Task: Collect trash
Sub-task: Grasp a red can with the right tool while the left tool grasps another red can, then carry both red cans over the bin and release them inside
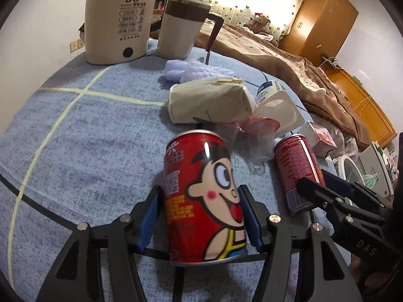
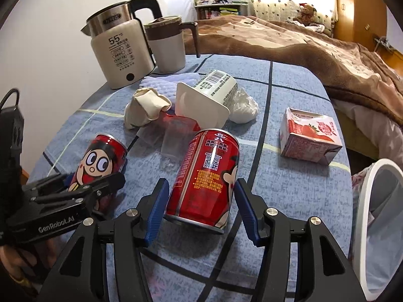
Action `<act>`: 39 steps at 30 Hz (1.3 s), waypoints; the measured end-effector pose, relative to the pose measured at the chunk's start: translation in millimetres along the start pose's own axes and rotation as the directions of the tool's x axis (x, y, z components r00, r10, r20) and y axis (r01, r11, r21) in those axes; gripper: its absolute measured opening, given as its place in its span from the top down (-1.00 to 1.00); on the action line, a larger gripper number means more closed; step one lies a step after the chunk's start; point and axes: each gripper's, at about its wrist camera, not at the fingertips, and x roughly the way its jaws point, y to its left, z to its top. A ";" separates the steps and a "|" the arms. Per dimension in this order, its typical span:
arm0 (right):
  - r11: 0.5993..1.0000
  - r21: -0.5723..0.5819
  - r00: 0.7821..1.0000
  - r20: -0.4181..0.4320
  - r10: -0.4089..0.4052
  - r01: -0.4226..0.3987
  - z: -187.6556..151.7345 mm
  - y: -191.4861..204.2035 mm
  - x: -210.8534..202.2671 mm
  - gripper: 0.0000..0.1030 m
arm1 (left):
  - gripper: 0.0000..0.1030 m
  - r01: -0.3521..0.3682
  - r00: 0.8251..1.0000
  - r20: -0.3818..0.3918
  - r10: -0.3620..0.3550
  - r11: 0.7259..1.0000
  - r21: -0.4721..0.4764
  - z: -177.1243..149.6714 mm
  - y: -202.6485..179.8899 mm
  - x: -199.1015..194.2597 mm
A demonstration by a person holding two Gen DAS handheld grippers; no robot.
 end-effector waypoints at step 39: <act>0.998 -0.001 0.998 0.008 -0.064 0.064 -23.8 -12.7 -17.9 -0.06 | -0.10 0.058 0.998 -0.001 -0.058 0.995 0.083 -13.4 -50.1 -9.1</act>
